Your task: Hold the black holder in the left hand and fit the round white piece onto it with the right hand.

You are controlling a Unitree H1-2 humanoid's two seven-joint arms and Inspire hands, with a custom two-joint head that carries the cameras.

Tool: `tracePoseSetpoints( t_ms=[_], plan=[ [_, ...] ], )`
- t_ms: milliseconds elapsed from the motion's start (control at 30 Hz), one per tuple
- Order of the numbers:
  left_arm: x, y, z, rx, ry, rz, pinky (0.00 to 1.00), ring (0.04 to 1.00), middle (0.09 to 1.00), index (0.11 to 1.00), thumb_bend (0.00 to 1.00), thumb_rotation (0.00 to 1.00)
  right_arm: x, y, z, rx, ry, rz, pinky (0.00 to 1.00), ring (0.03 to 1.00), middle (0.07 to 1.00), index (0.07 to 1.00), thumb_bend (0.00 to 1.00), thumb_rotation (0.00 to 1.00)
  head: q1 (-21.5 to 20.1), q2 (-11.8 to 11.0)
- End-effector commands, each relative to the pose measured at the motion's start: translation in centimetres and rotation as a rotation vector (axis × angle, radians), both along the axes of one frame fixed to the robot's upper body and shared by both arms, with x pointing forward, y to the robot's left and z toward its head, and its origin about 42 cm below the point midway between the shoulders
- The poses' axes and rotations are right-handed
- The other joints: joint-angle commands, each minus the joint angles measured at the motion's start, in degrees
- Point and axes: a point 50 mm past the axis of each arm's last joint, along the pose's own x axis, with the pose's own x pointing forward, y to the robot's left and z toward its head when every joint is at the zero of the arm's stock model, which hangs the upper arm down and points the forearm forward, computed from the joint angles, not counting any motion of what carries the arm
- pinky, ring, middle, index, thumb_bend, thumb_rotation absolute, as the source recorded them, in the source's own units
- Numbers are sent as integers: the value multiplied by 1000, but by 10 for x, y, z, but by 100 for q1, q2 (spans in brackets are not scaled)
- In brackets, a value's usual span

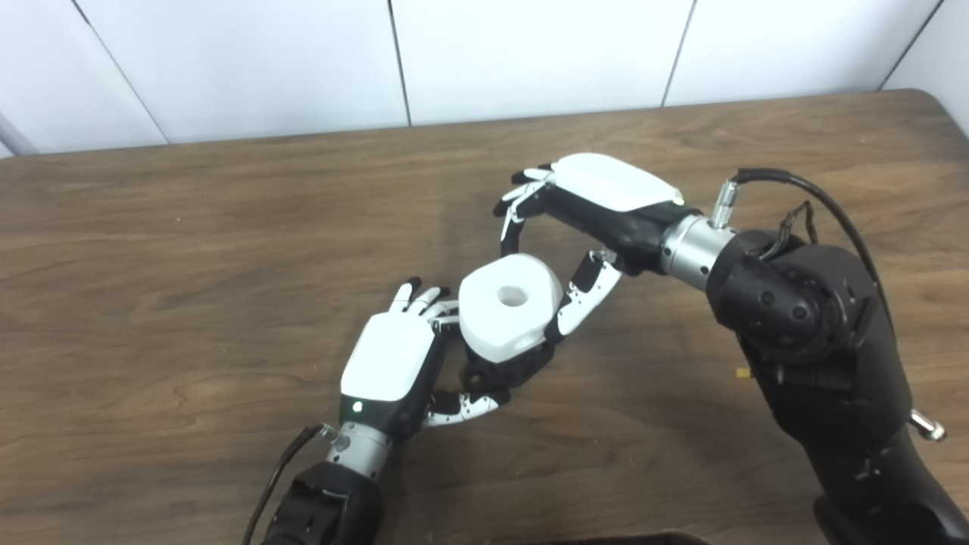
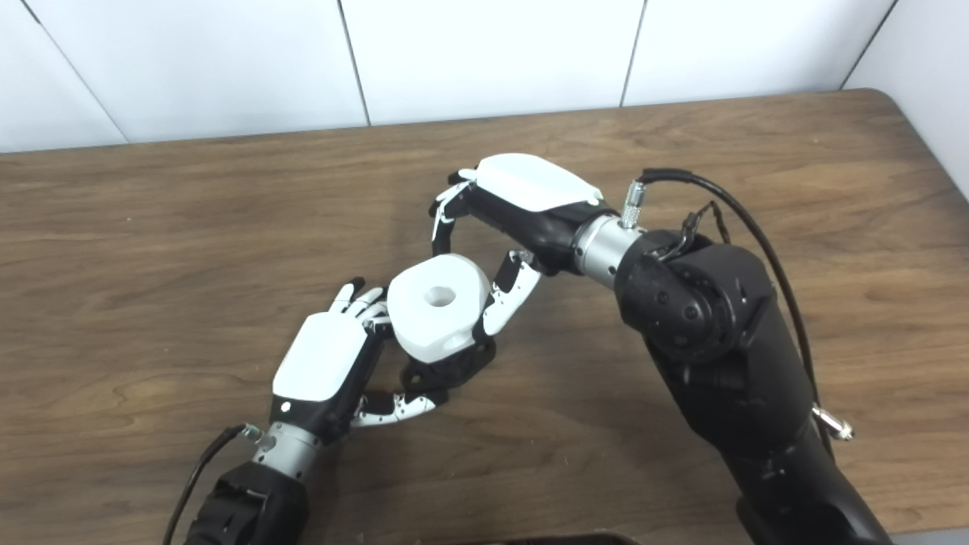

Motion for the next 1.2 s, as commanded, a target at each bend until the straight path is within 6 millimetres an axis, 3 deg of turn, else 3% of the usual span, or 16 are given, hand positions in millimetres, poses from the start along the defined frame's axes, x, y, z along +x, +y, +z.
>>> tracePoseSetpoints(
  t_ms=[0,400,1167],
  plan=[
    [1,-4,1,6,-6,-16,1000,898,791,486,522,50,4,-2,19,16,-101,-2,1000,952,824,480,525,135,-8,8],
    [2,-3,1,8,-9,-17,996,897,792,486,522,50,3,-5,18,3,-77,2,1000,955,821,480,525,135,-15,26],
    [2,-2,2,13,-4,-14,1000,904,796,486,522,50,-4,3,-6,6,4,-1,1000,968,837,481,525,132,-10,16]
  ],
)
